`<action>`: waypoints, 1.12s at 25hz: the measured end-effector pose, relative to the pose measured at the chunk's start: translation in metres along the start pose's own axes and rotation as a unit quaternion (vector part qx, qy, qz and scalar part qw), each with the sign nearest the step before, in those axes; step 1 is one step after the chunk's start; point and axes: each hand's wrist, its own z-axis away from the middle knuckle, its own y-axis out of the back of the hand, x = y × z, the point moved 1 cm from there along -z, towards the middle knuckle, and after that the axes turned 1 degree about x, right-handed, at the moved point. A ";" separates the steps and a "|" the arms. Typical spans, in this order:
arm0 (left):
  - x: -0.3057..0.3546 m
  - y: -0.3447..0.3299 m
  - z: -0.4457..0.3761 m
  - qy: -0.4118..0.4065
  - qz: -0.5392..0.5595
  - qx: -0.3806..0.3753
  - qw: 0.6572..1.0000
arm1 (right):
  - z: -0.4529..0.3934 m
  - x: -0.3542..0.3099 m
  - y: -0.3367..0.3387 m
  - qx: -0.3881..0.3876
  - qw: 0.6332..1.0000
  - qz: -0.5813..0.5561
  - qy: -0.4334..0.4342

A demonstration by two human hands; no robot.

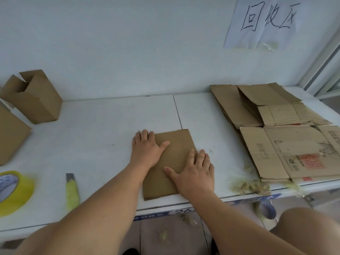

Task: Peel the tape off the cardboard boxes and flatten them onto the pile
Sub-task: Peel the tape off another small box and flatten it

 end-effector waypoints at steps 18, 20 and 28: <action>0.093 0.040 0.009 0.237 0.348 -0.029 0.906 | -0.035 0.087 0.100 0.071 0.904 -0.420 -0.031; 0.128 0.046 -0.004 0.202 0.449 -0.041 0.869 | -0.049 0.112 0.123 0.091 0.903 -0.419 -0.038; 0.308 0.046 -0.086 0.097 0.418 0.007 0.903 | -0.153 0.247 0.203 0.239 0.949 -0.176 -0.104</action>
